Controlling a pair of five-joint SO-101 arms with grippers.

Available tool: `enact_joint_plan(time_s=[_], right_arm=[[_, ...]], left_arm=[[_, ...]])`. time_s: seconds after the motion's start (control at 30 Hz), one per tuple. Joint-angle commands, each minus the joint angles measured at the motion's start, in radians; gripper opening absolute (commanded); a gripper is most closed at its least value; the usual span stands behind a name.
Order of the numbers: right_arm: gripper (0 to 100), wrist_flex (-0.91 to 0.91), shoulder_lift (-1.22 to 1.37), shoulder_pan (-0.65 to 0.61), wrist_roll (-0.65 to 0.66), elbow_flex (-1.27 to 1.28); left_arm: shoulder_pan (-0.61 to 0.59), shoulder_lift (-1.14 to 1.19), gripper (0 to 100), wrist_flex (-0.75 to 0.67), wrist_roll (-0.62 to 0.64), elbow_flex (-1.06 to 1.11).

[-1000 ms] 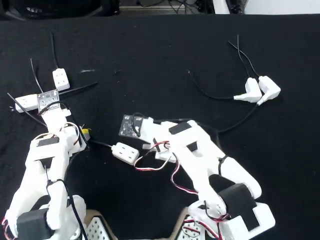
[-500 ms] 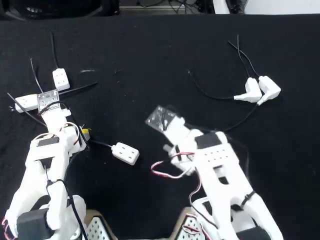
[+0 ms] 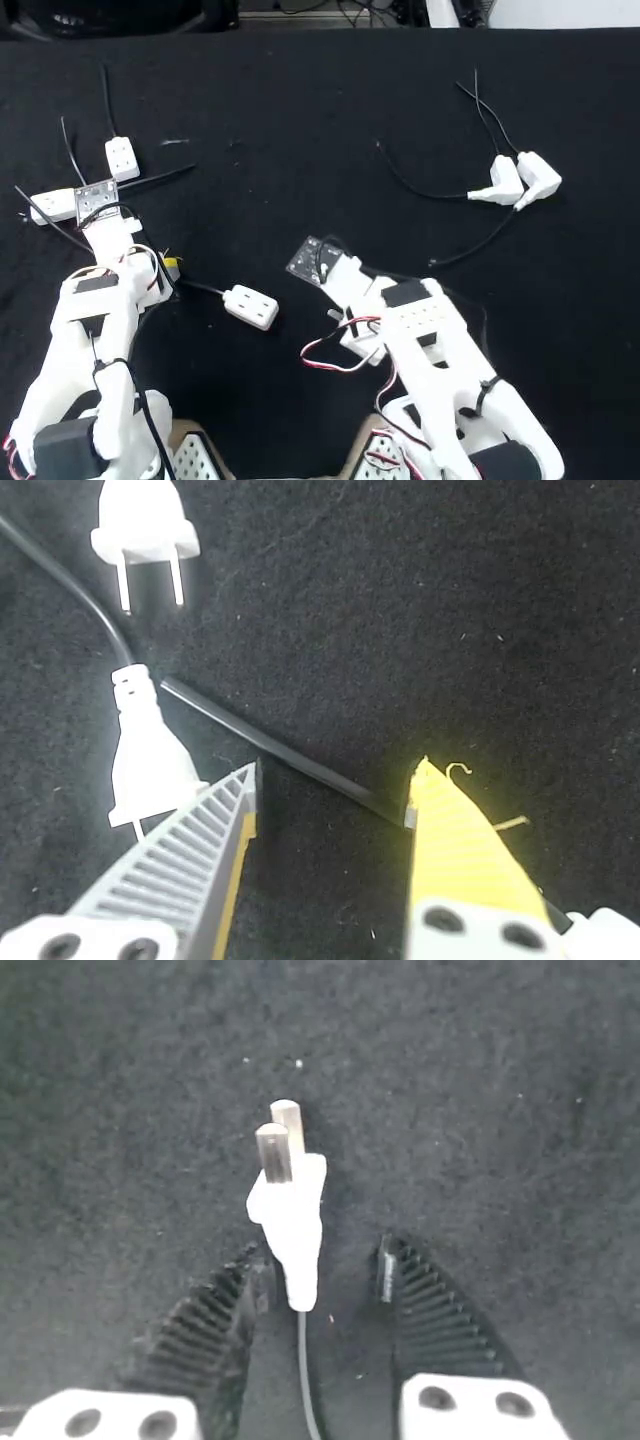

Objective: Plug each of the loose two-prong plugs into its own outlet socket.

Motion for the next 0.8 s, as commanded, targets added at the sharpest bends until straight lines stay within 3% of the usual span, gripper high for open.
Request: enact_joint_plan(time_s=[0.0, 0.37, 0.53, 0.7, 0.77], right_arm=[[17.2, -0.035, 0.005, -0.018, 0.002, -0.042], [17.0, -0.066, 0.013, -0.02, 0.002, -0.073], [16.5, -0.081, 0.015, -0.091, 0.002, -0.03], [0.5, -0.081, 0.013, -0.163, 0.002, -0.013], [2.2, -0.077, 0.007, -0.15, 0.0, -0.01]], left_arm=[[-0.007, -0.025, 25, -0.011, 0.002, -0.002], [-0.007, -0.025, 25, -0.011, 0.002, -0.002], [-0.007, -0.025, 25, -0.011, 0.002, -0.002], [-0.008, -0.025, 25, -0.011, 0.002, -0.002], [-0.01, -0.025, 25, -0.011, 0.002, -0.002]])
